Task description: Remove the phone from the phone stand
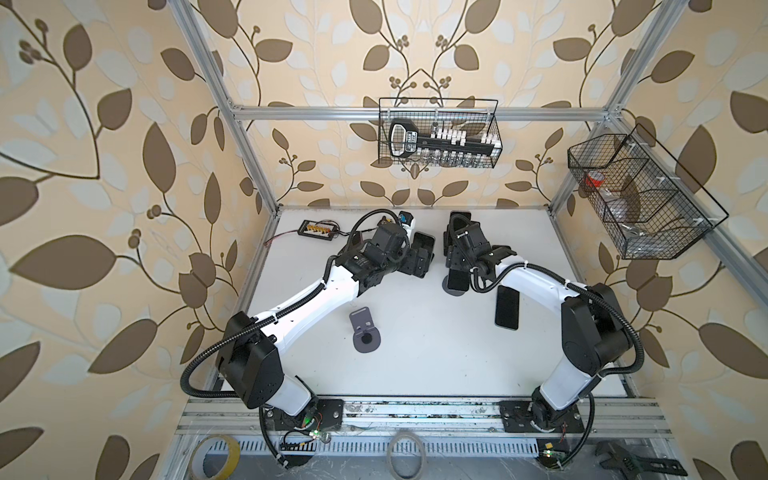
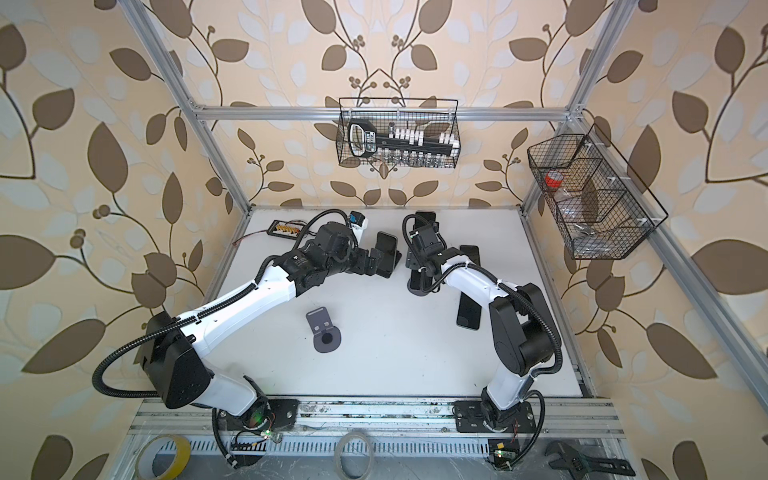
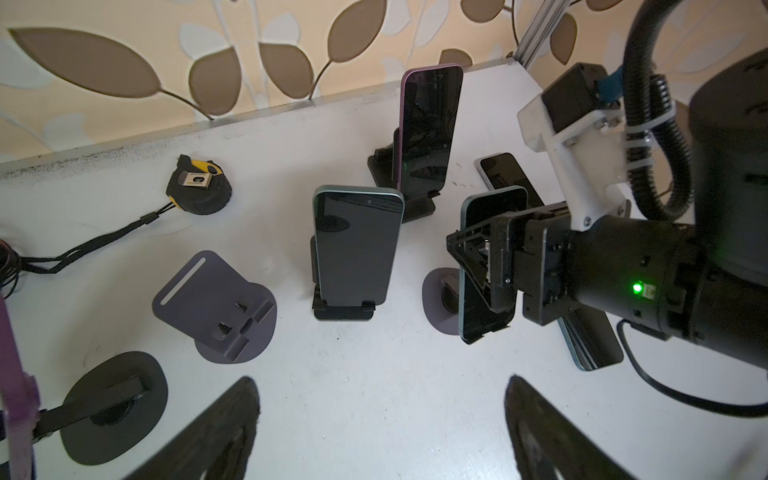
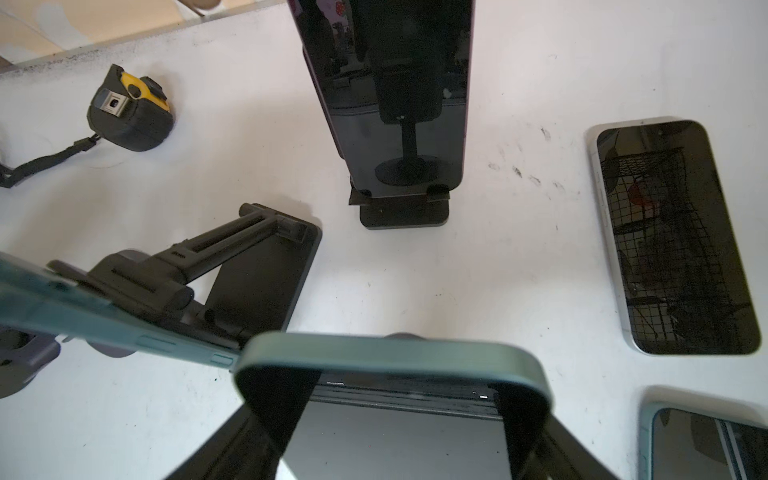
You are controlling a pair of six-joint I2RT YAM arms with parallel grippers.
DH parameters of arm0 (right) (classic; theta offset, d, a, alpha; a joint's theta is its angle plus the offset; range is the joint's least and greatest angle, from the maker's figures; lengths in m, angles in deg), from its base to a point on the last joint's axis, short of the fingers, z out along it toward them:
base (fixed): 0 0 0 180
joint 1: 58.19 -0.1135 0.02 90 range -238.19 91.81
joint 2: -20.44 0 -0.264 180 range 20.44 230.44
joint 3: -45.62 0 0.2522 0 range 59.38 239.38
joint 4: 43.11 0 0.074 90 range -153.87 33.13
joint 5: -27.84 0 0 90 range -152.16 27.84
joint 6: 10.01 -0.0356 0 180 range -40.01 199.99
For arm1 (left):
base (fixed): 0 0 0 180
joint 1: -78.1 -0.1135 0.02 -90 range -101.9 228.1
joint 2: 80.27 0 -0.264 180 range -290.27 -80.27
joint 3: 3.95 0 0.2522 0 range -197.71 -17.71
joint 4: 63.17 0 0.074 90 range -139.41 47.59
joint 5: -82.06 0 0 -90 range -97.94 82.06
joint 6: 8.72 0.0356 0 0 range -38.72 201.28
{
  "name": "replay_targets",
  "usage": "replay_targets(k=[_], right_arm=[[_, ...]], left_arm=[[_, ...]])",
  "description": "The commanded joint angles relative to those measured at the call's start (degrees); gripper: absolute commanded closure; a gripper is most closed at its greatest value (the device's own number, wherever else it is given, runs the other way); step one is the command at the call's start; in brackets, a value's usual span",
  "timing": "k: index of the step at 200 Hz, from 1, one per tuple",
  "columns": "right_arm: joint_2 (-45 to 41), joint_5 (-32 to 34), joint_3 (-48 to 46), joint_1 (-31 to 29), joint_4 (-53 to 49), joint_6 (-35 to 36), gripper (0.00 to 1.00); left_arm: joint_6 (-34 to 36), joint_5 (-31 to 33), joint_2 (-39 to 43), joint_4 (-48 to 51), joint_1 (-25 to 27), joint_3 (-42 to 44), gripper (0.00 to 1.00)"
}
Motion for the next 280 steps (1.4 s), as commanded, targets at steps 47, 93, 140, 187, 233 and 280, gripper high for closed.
replay_targets(k=[47, 93, 140, 187, 233, 280], right_arm=[[0.6, 0.3, 1.6, 0.3, -1.1, 1.8, 0.26], [-0.4, -0.5, 1.8, 0.3, -1.1, 4.1, 0.28], [-1.1, -2.7, 1.9, 0.3, -0.5, 6.6, 0.29], [-2.9, -3.9, 1.0, 0.3, 0.8, 7.9, 0.34], [-4.3, -3.4, 0.4, 0.3, 1.6, 8.9, 0.36], [-6.0, -3.6, 0.9, 0.4, 1.7, 9.5, 0.36]], left_arm=[[0.4, 0.7, 0.2, -1.1, -0.1, -0.2, 0.08], [0.5, 0.8, 0.2, -1.1, -0.1, -0.2, 0.08], [0.5, 0.8, 0.2, -1.0, -0.1, -0.3, 0.08], [0.7, 1.1, 0.3, -0.8, -0.1, -0.3, 0.08], [0.7, 1.1, 0.2, -0.9, 0.0, -0.3, 0.08], [0.7, 0.8, 0.2, -0.9, -0.1, -0.3, 0.08]])
